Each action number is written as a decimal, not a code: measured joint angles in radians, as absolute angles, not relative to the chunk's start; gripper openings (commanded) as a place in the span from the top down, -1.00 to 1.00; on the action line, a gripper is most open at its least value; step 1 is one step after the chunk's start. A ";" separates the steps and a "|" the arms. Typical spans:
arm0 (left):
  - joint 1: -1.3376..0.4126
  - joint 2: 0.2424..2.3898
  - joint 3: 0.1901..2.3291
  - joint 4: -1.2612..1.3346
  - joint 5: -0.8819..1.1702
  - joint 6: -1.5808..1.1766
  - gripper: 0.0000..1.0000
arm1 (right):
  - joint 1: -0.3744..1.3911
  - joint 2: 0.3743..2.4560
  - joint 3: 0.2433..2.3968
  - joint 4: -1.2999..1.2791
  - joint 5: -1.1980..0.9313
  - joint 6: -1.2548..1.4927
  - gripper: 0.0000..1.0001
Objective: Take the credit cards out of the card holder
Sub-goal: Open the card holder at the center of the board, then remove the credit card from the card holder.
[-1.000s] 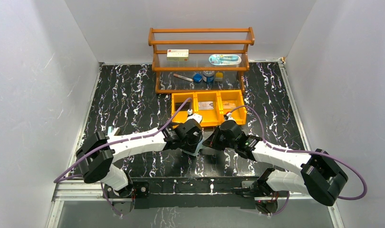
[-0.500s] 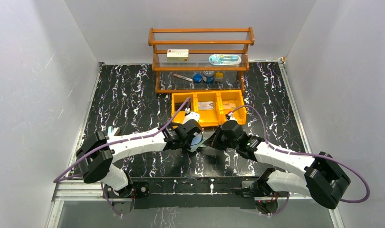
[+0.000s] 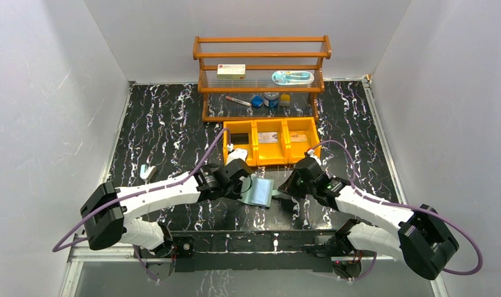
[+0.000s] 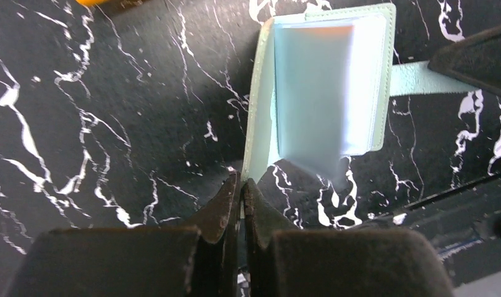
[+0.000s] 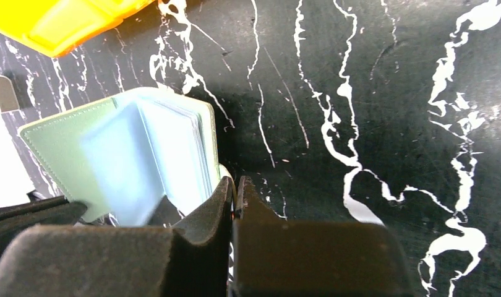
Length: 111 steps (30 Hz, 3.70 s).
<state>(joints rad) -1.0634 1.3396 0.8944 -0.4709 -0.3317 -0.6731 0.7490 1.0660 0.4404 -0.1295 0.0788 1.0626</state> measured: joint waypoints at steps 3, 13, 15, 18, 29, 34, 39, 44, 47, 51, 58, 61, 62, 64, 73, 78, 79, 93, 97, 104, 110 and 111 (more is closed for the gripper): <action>-1.063 1.329 0.864 -0.458 -0.290 -0.715 1.00 | 0.739 1.071 0.441 -0.144 0.078 1.043 0.76; -1.063 1.310 0.716 -0.411 -0.246 -0.855 0.96 | 0.727 1.127 0.526 -0.242 0.077 0.958 0.33; -1.063 1.304 0.704 -0.400 -0.245 -0.873 0.95 | 0.727 1.127 0.564 -0.262 0.080 0.942 0.25; -1.063 1.286 0.693 -0.387 -0.245 -0.904 0.93 | 0.727 1.121 0.612 -0.280 0.075 0.913 0.11; -1.063 1.251 0.645 -0.325 -0.234 -0.963 0.92 | 0.735 1.174 0.624 -0.163 -0.126 0.891 -0.13; -1.063 1.251 0.640 -0.311 -0.227 -0.970 0.91 | 0.758 1.261 0.623 -0.113 -0.203 0.892 -0.03; -1.063 1.251 0.633 -0.300 -0.226 -0.970 0.91 | 0.791 1.316 0.623 -0.071 -0.243 0.895 -0.04; -1.063 1.251 0.631 -0.291 -0.226 -0.970 0.92 | 0.848 1.386 0.661 -0.022 -0.282 0.900 -0.03; -1.063 1.249 0.628 -0.288 -0.226 -0.971 0.92 | 0.881 1.476 0.712 0.012 -0.293 0.911 0.02; -1.063 1.232 0.617 -0.283 -0.226 -0.979 0.92 | 0.914 1.562 0.727 0.057 -0.289 0.933 0.15; -1.062 1.219 0.595 -0.277 -0.228 -0.989 0.92 | 0.927 1.595 0.744 0.028 -0.253 0.946 -0.01; -1.063 1.219 0.595 -0.275 -0.228 -0.989 0.93 | 0.929 1.512 0.744 -0.057 -0.174 0.938 -0.06; -1.062 1.219 0.595 -0.275 -0.228 -0.990 0.93 | 0.929 1.478 0.744 -0.081 -0.149 0.936 -0.07; -1.062 1.219 0.595 -0.275 -0.228 -0.990 0.93 | 0.929 1.394 0.744 -0.137 -0.078 0.936 -0.07; -1.063 1.221 0.595 -0.275 -0.228 -0.989 0.93 | 0.925 1.180 0.656 -0.287 0.155 0.986 -0.03; -1.063 1.220 0.592 -0.269 -0.228 -0.988 0.93 | 0.925 1.180 0.622 -0.324 0.182 1.030 -0.03; -1.063 1.219 0.588 -0.264 -0.228 -0.987 0.93 | 0.925 1.180 0.622 -0.323 0.183 1.037 -0.03; -1.062 1.251 0.583 -0.261 -0.227 -0.984 0.95 | 0.925 1.244 0.593 -0.258 0.155 1.039 -0.04; -1.062 1.259 0.583 -0.261 -0.227 -0.986 0.96 | 0.925 1.268 0.593 -0.239 0.125 1.037 -0.04; -1.062 1.263 0.583 -0.261 -0.227 -0.988 0.97 | 0.925 1.267 0.588 -0.184 0.096 1.036 -0.05; -1.062 1.262 0.583 -0.261 -0.226 -0.988 0.96 | 0.925 1.267 0.579 -0.170 0.086 1.037 0.00; -1.062 1.262 0.583 -0.261 -0.225 -0.988 0.96 | 0.925 1.267 0.579 -0.164 0.082 1.037 0.03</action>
